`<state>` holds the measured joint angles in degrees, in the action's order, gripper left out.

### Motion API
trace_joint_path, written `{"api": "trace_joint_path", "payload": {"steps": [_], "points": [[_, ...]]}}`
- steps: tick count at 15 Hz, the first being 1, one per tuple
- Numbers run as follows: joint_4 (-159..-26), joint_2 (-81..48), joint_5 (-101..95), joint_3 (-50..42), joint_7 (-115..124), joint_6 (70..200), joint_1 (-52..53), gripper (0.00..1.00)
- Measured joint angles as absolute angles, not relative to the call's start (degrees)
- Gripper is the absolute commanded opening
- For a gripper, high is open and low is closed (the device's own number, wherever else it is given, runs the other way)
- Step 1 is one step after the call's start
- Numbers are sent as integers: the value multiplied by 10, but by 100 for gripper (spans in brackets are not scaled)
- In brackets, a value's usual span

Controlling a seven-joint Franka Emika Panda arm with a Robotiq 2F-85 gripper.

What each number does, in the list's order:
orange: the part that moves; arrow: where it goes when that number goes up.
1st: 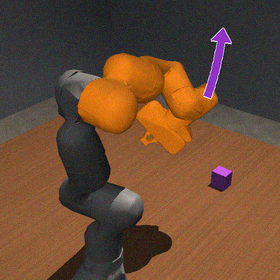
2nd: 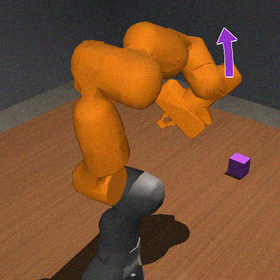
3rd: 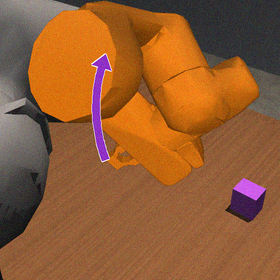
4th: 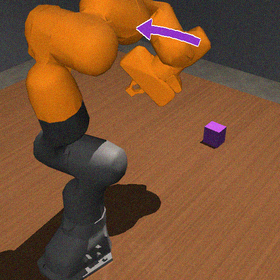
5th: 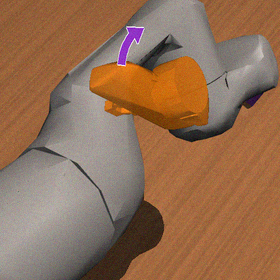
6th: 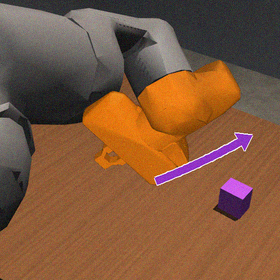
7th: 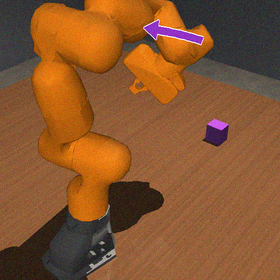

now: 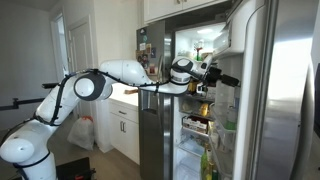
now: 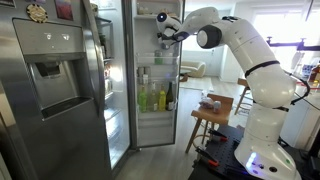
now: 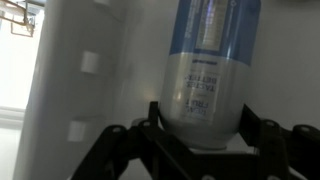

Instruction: Pick the can on the right and move it to the left on the fridge door

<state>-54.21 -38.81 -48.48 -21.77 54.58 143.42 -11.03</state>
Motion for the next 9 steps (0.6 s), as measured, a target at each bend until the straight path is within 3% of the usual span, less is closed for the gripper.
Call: {"api": "trace_joint_path", "payload": {"steps": [9], "points": [[-528,-384,-488,-222,546,1442,-94,49]]}}
